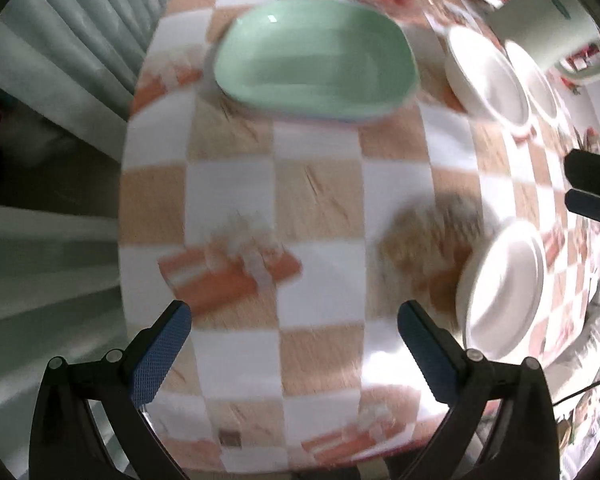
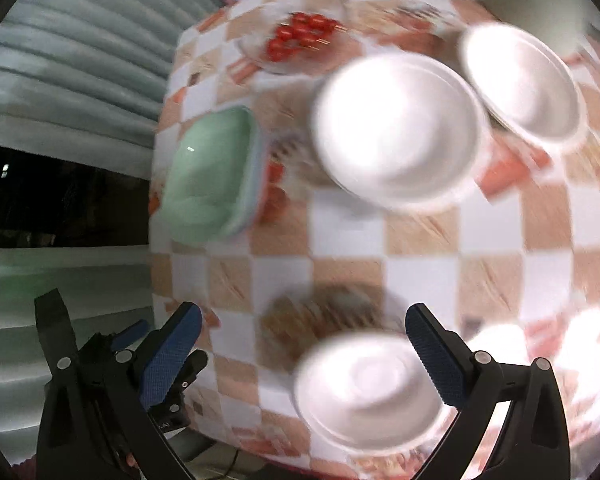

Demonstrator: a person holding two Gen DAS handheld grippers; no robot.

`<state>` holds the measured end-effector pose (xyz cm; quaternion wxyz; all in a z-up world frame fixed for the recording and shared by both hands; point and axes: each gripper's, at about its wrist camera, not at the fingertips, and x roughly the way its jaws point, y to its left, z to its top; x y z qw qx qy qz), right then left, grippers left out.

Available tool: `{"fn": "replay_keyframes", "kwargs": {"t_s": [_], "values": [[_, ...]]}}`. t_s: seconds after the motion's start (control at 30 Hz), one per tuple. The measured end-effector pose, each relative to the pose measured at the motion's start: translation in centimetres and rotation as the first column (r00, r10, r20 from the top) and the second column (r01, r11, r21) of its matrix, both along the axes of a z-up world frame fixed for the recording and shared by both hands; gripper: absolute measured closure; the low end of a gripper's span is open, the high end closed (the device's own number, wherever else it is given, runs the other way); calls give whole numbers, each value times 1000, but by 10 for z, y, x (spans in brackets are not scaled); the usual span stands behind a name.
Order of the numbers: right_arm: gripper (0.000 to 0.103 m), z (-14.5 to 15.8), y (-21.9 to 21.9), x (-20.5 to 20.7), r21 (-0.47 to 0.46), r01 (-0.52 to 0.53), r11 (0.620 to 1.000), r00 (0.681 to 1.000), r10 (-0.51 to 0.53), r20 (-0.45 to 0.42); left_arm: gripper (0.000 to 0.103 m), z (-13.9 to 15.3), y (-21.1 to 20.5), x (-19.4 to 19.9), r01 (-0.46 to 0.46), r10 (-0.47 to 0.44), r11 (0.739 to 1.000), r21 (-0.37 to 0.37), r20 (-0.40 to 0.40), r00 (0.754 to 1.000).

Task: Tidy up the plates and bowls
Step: 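Reach both grippers to the large white bowl and grasp its rim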

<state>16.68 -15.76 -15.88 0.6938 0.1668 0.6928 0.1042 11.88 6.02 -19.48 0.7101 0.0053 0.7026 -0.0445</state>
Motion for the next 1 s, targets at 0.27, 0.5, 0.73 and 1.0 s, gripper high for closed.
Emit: {"fn": "replay_keyframes", "kwargs": {"t_s": [0.27, 0.5, 0.73, 1.0], "values": [[0, -12, -53, -59, -54, 130, 990, 988, -133, -75, 0, 0, -31, -29, 53, -56, 998, -44, -67, 996], [0, -20, -82, -81, -65, 210, 975, 971, -216, -104, 0, 12, -61, -24, 133, -136, 989, -60, -60, 989], [0, -23, -97, -87, -64, 233, 970, 964, -240, -116, 0, 11, -70, -11, 104, -113, 989, -106, -79, 990], [0, -25, -110, -68, -46, 249, 967, 961, -253, -111, 0, 40, -103, 31, 165, -162, 984, -73, 46, 986]]}}
